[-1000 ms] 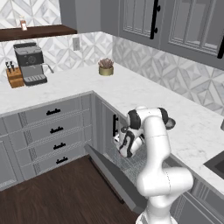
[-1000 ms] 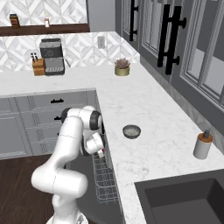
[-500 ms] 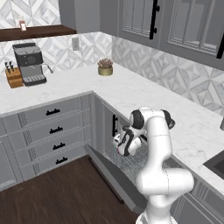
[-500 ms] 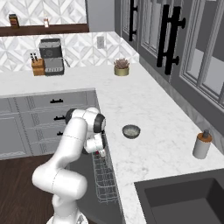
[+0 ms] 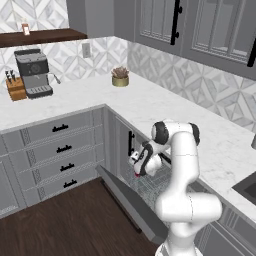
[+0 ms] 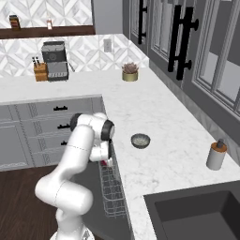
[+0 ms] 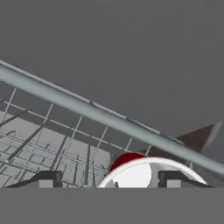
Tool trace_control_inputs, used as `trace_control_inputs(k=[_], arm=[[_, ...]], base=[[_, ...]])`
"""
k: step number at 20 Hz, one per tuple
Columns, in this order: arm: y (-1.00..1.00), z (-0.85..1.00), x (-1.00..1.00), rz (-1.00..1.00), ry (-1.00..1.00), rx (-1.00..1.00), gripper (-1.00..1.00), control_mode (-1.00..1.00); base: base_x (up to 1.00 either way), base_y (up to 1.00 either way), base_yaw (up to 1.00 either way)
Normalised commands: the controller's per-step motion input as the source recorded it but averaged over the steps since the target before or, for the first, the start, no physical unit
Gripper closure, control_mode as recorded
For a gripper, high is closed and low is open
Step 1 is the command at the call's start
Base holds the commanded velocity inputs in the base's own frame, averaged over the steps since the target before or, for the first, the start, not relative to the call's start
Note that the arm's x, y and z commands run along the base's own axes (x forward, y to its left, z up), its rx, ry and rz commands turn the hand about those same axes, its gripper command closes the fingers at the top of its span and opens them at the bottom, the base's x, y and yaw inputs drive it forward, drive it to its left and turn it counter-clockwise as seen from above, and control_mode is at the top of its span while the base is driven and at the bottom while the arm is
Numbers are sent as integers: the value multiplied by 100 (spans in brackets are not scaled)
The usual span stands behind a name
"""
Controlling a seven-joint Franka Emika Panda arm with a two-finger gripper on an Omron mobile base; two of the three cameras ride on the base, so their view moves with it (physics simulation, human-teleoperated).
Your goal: Pick up the cup and bowl from the counter, place them in the dishwasher, and close the dishwasher door.
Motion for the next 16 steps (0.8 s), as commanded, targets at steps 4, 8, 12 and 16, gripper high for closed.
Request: trace_control_inputs(k=[4, 8, 12, 16], arm=[[90, 1, -52, 0, 4, 0, -100, -100], [33, 79, -62, 0, -6, -2, -100, -100], [14, 100, -71, 0, -12, -11, -100, -100], [2, 100, -63, 0, 0, -16, -100, -100]], base=[[0, 0, 0], [0, 0, 0], [0, 0, 0], [0, 0, 0]])
